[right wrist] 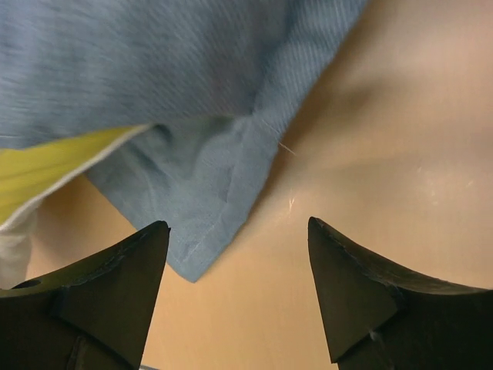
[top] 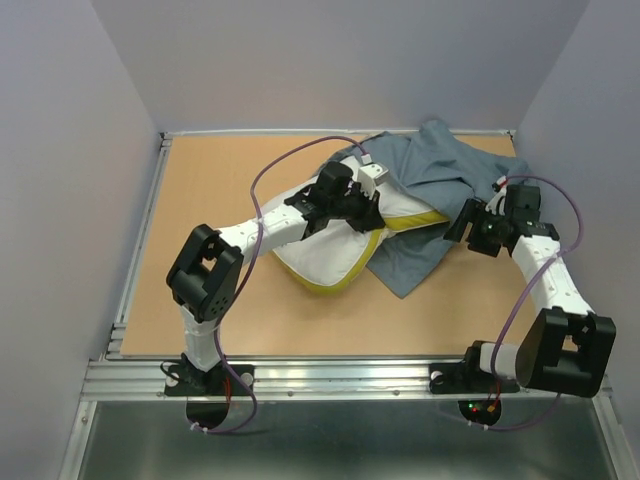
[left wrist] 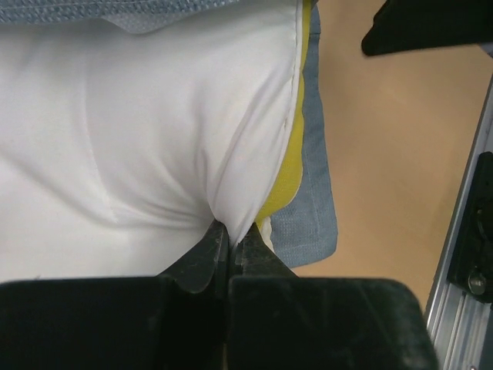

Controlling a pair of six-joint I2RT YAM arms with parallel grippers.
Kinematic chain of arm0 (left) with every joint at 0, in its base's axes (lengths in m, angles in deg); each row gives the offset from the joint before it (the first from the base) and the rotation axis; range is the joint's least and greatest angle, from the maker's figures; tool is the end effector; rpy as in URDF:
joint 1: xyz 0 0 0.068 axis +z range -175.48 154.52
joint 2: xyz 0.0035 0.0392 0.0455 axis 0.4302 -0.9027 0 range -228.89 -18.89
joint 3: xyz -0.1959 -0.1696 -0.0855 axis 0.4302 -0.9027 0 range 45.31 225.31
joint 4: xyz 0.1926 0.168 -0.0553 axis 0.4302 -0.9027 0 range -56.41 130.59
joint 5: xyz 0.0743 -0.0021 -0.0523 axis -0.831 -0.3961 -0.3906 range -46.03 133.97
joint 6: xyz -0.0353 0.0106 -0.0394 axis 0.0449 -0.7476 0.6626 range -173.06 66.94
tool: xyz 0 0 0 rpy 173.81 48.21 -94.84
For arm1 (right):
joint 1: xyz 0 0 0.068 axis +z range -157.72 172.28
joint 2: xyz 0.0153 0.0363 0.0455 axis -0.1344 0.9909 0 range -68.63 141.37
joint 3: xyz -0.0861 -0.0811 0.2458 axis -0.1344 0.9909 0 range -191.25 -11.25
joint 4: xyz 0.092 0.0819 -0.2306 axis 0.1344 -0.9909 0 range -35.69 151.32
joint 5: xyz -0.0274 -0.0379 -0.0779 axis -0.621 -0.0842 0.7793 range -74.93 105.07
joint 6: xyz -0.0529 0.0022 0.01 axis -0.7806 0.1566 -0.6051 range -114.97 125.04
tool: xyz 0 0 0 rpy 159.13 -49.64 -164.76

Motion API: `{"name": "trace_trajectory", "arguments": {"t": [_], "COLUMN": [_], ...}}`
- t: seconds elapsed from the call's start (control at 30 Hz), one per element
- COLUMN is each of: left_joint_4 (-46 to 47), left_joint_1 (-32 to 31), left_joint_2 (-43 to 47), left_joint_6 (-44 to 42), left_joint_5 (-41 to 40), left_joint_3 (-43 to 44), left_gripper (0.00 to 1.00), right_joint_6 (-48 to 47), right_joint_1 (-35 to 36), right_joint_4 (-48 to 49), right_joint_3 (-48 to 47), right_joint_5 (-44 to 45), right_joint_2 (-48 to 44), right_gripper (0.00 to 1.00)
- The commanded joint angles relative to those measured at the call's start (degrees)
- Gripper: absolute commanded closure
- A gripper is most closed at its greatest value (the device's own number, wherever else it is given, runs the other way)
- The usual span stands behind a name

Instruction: Put the pillow into the pillowcase

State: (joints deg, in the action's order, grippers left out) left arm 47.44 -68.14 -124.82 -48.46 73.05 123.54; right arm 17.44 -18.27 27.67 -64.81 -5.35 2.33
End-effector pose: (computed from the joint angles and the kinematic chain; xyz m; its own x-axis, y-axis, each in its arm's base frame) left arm 0.3086 -0.3079 0.2692 -0.3352 0.2134 -0.9177 0.9023 0.3531 -0.2475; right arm 0.2511 -0.0340 0.2637 -0.7562 0.3456 -0.5557 0.1211 0.9084 0.4001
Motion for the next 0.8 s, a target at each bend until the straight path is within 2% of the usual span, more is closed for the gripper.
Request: {"name": "trace_trajectory", "arguments": {"t": [0.0,0.17,0.27,0.37,0.4,0.43,0.5,0.53,0.57,0.67,0.73,0.77], "left_joint_4": [6.07,6.16,6.86,7.21,7.21,7.38,7.74,7.65,7.65,8.0,9.93,10.11], "left_joint_1": [0.29,0.82,1.43,1.96,1.96,2.13,2.14,2.14,2.14,2.84,4.15,4.51], "left_joint_2": [1.08,1.52,1.43,0.99,0.9,0.73,0.46,0.11,-0.06,-0.07,0.02,-0.24], "left_joint_6": [2.52,2.78,3.48,4.97,5.07,5.24,5.86,6.47,6.73,7.7,8.84,9.19], "left_joint_5": [4.75,5.37,5.72,5.99,5.99,5.9,5.9,5.73,5.55,3.27,1.07,0.37], "left_joint_3": [3.76,3.68,3.5,3.94,4.11,4.38,4.73,5.43,5.87,8.33,11.04,12.36], "left_gripper": [1.0,1.0,1.0,1.0,1.0,1.0,1.0,1.0,1.0,1.0,1.0,1.0], "right_joint_6": [5.78,8.85,12.54,12.74,12.65,12.82,14.92,15.54,16.5,18.87,19.41,18.37], "right_joint_1": [-0.44,-0.44,-0.44,-0.44,-0.44,-0.44,0.0,0.78,2.01,8.24,14.48,19.9], "right_joint_4": [9.38,16.14,29.99,34.77,35.75,36.89,40.76,41.12,41.21,41.03,40.33,38.24], "right_joint_3": [5.56,12.75,17.68,18.32,18.23,18.49,19.11,18.5,18.06,16.91,16.82,16.39], "right_joint_5": [-0.59,-3.2,-5.76,-6.37,-6.99,-7.87,-10.94,-12.08,-14.18,-18.75,-21.22,-22.02], "right_joint_2": [1.02,2.17,1.37,5.4,6.38,7.43,7.35,6.83,5.0,-0.45,-6.6,-8.71], "right_gripper": [0.22,0.23,0.27,0.32,0.37,0.54,0.74,0.91,0.99,0.99,0.99,0.99]}}
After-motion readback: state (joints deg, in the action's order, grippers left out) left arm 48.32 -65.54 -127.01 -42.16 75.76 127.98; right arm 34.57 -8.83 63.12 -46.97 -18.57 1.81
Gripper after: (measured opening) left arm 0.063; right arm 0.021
